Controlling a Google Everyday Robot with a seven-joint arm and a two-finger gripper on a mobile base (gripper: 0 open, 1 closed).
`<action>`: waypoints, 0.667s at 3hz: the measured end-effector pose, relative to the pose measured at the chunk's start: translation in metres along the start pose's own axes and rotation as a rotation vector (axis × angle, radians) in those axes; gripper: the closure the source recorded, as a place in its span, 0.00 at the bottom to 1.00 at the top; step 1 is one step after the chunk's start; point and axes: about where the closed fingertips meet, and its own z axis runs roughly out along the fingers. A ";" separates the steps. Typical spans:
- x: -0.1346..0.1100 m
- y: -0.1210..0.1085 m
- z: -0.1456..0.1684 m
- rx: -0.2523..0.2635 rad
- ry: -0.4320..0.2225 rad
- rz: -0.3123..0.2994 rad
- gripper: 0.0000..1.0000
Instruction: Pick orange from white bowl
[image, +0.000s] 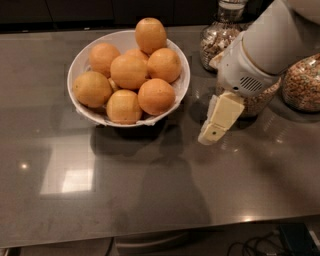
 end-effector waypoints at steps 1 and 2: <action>-0.028 -0.010 0.017 0.010 -0.105 0.045 0.00; -0.042 -0.012 0.019 0.009 -0.177 0.071 0.00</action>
Offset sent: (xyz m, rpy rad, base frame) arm 0.0288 0.0518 0.0090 0.2804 -0.0317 -0.0267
